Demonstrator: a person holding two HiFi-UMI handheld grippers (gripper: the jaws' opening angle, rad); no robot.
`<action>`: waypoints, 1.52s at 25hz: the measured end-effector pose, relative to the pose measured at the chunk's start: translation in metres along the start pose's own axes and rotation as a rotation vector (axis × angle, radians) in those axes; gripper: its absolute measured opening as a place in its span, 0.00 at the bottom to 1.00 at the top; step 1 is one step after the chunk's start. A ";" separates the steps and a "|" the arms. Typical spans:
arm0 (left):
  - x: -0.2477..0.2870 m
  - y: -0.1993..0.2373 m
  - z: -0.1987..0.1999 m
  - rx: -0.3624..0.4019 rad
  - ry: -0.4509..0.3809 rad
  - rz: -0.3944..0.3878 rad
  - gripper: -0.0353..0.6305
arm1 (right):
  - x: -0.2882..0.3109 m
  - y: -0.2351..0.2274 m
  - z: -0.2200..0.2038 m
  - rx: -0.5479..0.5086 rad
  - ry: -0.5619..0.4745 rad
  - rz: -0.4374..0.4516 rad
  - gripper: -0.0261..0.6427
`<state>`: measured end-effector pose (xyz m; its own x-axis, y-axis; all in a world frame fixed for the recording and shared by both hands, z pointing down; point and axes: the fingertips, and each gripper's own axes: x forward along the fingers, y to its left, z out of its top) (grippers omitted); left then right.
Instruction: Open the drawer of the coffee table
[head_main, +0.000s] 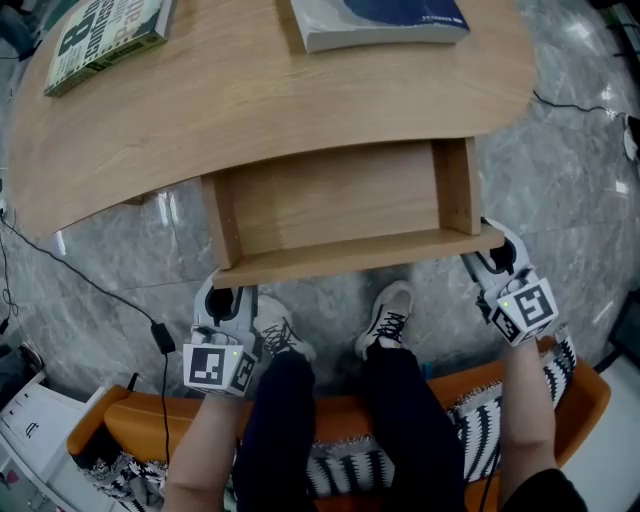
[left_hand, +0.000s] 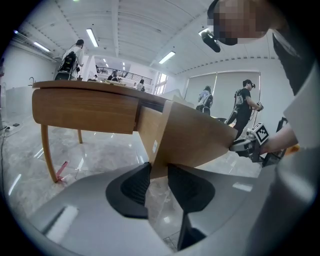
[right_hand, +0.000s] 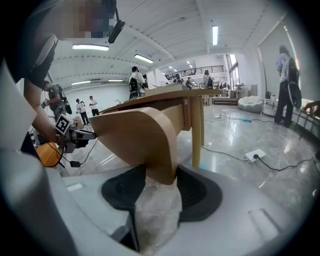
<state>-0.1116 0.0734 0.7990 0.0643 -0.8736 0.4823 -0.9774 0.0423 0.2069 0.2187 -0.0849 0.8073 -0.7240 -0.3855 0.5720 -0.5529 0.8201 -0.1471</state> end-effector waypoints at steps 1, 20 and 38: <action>-0.002 -0.002 -0.002 0.002 0.005 -0.001 0.20 | -0.003 0.001 -0.003 0.000 0.005 -0.001 0.32; -0.019 -0.007 -0.063 0.012 0.147 -0.005 0.20 | -0.009 0.023 -0.064 -0.021 0.130 0.011 0.32; -0.117 -0.102 0.069 0.022 0.144 -0.205 0.06 | -0.119 0.091 0.047 0.398 0.077 -0.052 0.04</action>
<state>-0.0330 0.1379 0.6623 0.2883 -0.7848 0.5486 -0.9449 -0.1405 0.2956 0.2358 0.0156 0.6880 -0.6660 -0.3769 0.6437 -0.7154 0.5670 -0.4083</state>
